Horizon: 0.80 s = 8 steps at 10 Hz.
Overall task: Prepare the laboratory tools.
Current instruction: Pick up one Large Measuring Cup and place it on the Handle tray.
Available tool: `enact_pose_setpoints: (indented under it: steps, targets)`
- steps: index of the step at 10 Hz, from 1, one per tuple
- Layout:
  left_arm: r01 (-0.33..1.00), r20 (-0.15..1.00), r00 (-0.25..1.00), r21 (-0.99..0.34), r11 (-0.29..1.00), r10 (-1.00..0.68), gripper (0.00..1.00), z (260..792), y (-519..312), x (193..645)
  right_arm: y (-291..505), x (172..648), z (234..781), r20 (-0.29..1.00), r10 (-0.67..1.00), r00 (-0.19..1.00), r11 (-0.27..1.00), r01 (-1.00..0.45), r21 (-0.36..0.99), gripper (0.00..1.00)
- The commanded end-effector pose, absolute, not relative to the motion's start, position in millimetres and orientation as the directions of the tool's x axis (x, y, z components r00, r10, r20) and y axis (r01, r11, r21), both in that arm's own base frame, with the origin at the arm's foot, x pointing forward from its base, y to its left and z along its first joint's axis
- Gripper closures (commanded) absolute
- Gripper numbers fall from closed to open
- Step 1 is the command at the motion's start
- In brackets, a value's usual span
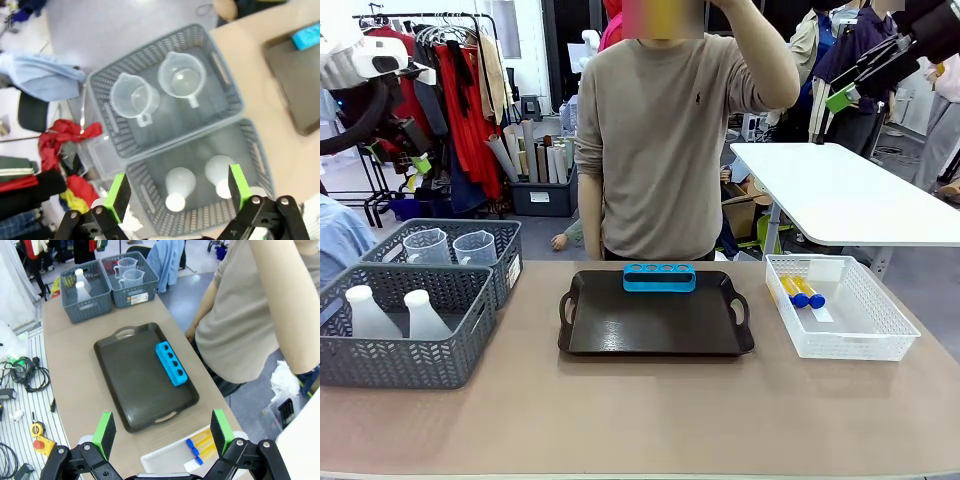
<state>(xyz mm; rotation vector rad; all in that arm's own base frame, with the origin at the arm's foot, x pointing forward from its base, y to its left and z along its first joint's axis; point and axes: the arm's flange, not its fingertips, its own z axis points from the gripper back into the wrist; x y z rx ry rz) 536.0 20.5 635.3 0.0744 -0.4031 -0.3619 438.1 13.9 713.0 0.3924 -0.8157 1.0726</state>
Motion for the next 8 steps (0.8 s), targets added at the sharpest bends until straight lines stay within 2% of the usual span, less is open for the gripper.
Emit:
enact_pose_setpoints:
  steps: [1, 8]
  targets:
    - [0.161, 0.378, 0.896, 0.218, 0.963, -0.235, 0.0, 613.8, 40.5, 561.2, 14.9, 437.6, 714.2, 0.754, 0.617, 0.225, 0.443, -0.891, -0.096, 0.0]
    - [0.125, 0.256, 0.957, 0.053, 0.991, -0.135, 0.0, 488.8, 102.7, 611.7, 14.9, 437.6, 714.2, 0.754, 0.617, 0.225, 0.443, -0.891, -0.096, 0.0]
